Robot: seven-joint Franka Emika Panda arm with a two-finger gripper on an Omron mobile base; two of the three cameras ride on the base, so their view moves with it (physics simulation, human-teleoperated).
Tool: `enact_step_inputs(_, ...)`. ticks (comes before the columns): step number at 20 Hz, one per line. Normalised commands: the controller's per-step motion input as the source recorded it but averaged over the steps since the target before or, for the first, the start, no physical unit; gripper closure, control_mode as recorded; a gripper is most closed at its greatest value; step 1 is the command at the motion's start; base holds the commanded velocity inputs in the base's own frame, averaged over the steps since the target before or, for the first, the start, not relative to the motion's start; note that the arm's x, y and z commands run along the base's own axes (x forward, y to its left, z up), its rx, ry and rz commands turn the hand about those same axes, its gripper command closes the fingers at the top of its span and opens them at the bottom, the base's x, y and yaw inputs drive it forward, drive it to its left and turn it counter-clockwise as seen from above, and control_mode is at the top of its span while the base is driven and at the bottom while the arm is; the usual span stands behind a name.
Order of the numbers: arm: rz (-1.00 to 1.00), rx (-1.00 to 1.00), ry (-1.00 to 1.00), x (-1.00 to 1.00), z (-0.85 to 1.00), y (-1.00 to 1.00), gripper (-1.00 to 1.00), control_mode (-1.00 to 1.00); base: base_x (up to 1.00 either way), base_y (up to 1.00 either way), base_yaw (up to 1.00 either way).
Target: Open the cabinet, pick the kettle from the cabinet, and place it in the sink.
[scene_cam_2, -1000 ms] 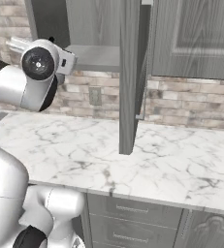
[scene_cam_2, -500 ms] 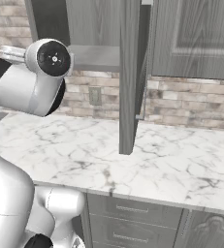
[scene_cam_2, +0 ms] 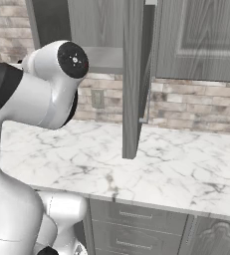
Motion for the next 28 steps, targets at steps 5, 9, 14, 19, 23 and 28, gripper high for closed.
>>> enact_step_inputs(5,0.23,-0.07,-0.02,-0.22,-0.27,0.29,1.00,-1.00,0.00,0.00,0.00)
enact_step_inputs(9,0.19,0.00,-0.01,0.10,-0.23,0.29,1.00,-1.00,0.00,0.00,0.00)
enact_step_inputs(14,0.17,0.00,0.00,0.24,-0.27,0.27,1.00,-1.00,0.00,0.00,0.00)
enact_step_inputs(19,0.15,0.00,-0.01,0.16,-0.34,0.26,1.00,-1.00,0.00,0.00,0.00)
enact_step_inputs(23,0.07,0.00,-0.07,0.12,-0.29,0.25,1.00,-1.00,0.00,0.00,0.00)
enact_step_inputs(28,0.00,0.00,-0.07,0.16,-0.25,0.25,1.00,-1.00,0.00,0.00,0.00)
